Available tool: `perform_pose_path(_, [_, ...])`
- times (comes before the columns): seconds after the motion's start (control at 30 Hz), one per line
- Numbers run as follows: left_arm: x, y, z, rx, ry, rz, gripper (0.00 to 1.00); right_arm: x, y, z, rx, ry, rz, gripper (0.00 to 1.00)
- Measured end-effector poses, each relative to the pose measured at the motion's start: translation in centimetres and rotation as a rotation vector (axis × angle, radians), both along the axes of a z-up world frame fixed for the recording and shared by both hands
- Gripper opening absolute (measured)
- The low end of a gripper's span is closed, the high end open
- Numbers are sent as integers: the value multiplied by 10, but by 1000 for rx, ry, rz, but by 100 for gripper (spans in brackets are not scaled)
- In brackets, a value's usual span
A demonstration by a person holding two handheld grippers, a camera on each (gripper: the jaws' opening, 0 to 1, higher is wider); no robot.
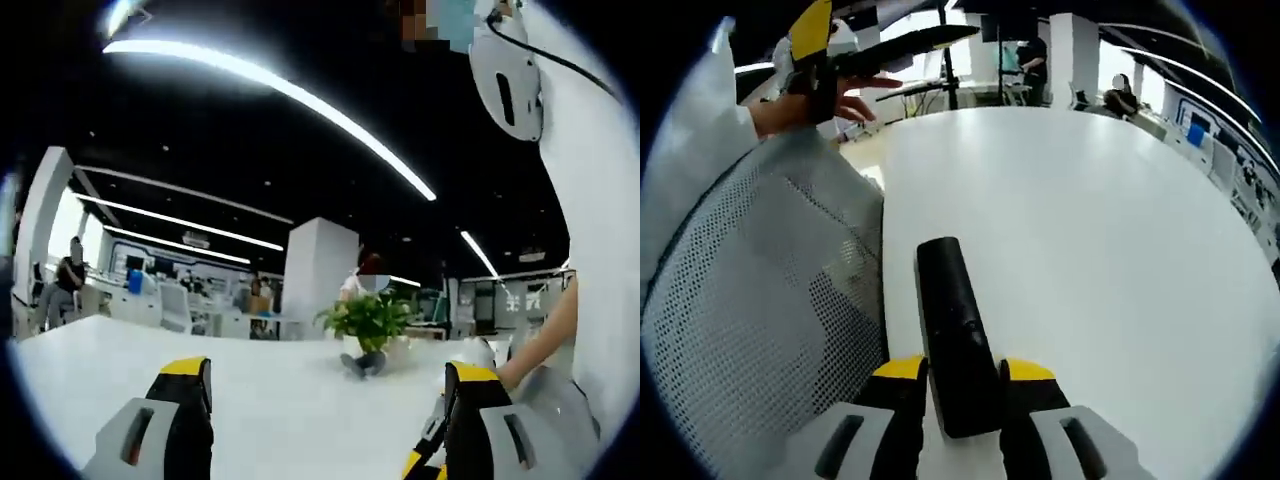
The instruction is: Press the specified remote control buttons in sequence, fully releasing each button before pressing the next.
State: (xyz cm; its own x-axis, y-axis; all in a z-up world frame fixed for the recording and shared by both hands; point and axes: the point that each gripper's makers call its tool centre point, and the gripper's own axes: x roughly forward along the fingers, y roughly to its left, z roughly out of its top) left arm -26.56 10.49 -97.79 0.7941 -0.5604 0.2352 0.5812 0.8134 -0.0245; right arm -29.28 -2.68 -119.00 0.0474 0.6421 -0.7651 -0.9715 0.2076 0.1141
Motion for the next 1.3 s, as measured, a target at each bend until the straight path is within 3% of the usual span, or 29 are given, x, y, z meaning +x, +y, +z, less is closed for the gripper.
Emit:
perform_pose_path(0.03, [0, 2, -5, 31, -4, 8, 100, 3, -5, -1, -29, -55, 45, 25])
perform_pose_path(0.1, [1, 3, -12, 91, 3, 31, 100, -2, -6, -1, -34, -50, 56, 24])
perform_pose_path(0.2, [1, 1, -25, 98, 54, 47, 100, -2, -7, -2, -38, -67, 80, 25])
perform_pose_path(0.27, [5, 7, -40, 231, 58, 92, 100, -1, -7, -3, -45, -99, 106, 26])
perform_pose_path(0.3, [8, 12, -40, 255, 70, 115, 100, -1, -6, -3, -46, -113, 132, 26])
perform_pose_path(0.33, [9, 13, -35, 185, 57, 104, 100, -1, -6, -3, -46, -139, 158, 26])
perform_pose_path(0.37, [8, 13, -33, 101, 81, 81, 100, -2, -4, -3, -25, -145, 176, 26])
perform_pose_path(0.4, [10, 16, -37, 92, 112, 86, 100, -3, -4, -3, -13, -130, 173, 25])
perform_pose_path(0.47, [14, 22, -40, 136, 120, 116, 100, -3, -6, -3, 8, -132, 172, 24])
perform_pose_path(0.57, [16, 27, -37, 101, 114, 121, 100, -1, -7, -1, 14, -128, 177, 23])
perform_pose_path(0.67, [17, 34, -27, 77, 57, 145, 100, 3, -7, 0, 1, -133, 193, 22])
perform_pose_path(0.83, [24, 36, -37, 96, 117, 137, 100, 20, -11, 1, -19, -149, 200, 22])
perform_pose_path(0.97, [24, 38, -36, 89, 109, 142, 100, 33, -13, 0, -22, -116, 179, 22])
perform_pose_path(1.13, [25, 37, -39, 101, 123, 145, 98, 54, -17, -1, -71, -127, 169, 22])
perform_pose_path(1.3, [23, 38, -39, 110, 118, 145, 98, 78, -14, -4, -60, -125, 163, 22])
